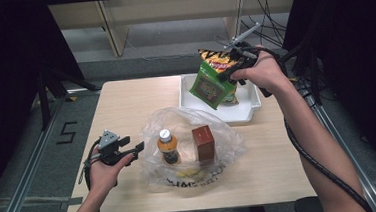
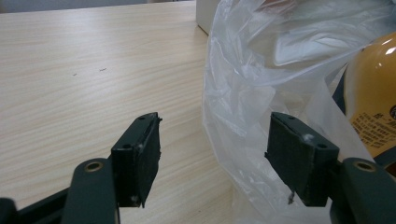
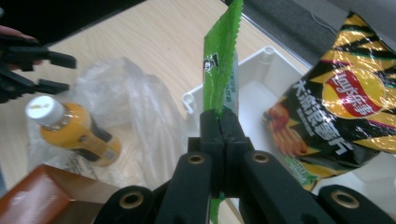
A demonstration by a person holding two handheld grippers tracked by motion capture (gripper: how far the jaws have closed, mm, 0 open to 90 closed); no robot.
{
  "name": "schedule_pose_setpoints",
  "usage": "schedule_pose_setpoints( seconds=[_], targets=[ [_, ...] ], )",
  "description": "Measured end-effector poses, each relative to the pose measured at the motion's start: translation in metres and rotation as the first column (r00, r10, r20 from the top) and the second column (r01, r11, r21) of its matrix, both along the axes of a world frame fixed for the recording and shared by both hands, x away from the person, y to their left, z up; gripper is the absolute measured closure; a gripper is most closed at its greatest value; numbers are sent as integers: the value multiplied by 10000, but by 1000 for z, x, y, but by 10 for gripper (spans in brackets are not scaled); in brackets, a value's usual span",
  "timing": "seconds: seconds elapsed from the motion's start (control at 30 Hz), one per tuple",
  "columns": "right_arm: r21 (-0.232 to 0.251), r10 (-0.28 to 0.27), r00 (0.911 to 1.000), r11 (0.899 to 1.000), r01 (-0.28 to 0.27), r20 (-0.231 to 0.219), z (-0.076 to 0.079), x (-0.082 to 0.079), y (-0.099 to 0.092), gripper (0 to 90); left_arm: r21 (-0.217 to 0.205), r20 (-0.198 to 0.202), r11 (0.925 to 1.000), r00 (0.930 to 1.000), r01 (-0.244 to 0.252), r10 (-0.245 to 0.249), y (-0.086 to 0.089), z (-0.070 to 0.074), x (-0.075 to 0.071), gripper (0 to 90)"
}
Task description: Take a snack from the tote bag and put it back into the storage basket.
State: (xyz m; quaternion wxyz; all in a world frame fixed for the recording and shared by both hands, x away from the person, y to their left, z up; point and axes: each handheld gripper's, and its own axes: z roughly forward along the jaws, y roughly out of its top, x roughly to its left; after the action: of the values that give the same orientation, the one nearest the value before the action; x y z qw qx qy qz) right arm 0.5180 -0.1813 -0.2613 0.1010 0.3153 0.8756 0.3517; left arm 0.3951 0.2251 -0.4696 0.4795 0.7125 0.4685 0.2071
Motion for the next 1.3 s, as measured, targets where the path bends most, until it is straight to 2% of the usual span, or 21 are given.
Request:
schedule_pose_setpoints(
  seconds=[0.03, 0.07, 0.1, 0.3, 0.37, 0.43, 0.5, 0.53, 0.6, 0.63, 0.73, 0.97, 1.3],
  targets=[
    [-102, -63, 9999, 9999, 62, -129, -2, 1, 0, 900, -43, -28, 10000, 10000, -40, 40, 0, 0, 0, 343],
    [72, -157, 9999, 9999, 157, -7, -6, 3, 0, 900, -20, -27, 10000, 10000, -20, 20, 0, 0, 0, 343],
    [-165, -92, 10000, 9998, 93, 11, -7, 6, -2, 900, 23, -24, 10000, 10000, 15, -15, 0, 0, 0, 343],
    [-421, -468, 9989, 9980, 465, -47, -19, 19, -4, 900, 31, -18, 10000, 10000, 31, -31, -2, 0, 0, 343],
    [-668, -556, 9984, 9963, 548, -105, -24, 23, -4, 900, 28, 22, 10000, 10000, 10, -10, -2, 1, -1, 344],
    [-681, -609, 9981, 9959, 600, -114, -29, 27, -5, 900, -45, -10, 10000, 10000, -52, 52, -2, 1, -1, 343],
    [-647, -691, 9975, 9956, 681, -141, -35, 31, -6, 900, 65, 30, 10000, 10000, -20, 20, -1, 1, -2, 343],
    [-516, -788, 9969, 9956, 782, -85, -39, 33, -6, 900, 52, 36, 10000, 10000, -5, 4, -1, 1, -2, 344],
    [-719, -903, 9958, 9934, 889, -159, -41, 36, -7, 900, 44, 25, 10000, 10000, -25, 25, 0, 1, -2, 343],
    [-629, -874, 9962, 9942, 870, -43, -43, 38, -7, 900, 22, 18, 10000, 10000, -18, 18, 0, 1, -1, 343],
    [-823, -896, 9956, 9928, 871, -280, -46, 43, -9, 900, -32, -35, 10000, 10000, -70, 70, 0, 0, -1, 343],
    [-1134, -1016, 9938, 9889, 960, -446, -59, 51, -8, 900, -39, -41, 9999, 9999, -105, 105, 0, 0, -1, 343],
    [-1331, -1264, 9901, 9841, 1174, -613, -74, 61, -8, 900, 50, 15, 10000, 10000, -19, 18, 1, 0, -1, 343]
  ],
)
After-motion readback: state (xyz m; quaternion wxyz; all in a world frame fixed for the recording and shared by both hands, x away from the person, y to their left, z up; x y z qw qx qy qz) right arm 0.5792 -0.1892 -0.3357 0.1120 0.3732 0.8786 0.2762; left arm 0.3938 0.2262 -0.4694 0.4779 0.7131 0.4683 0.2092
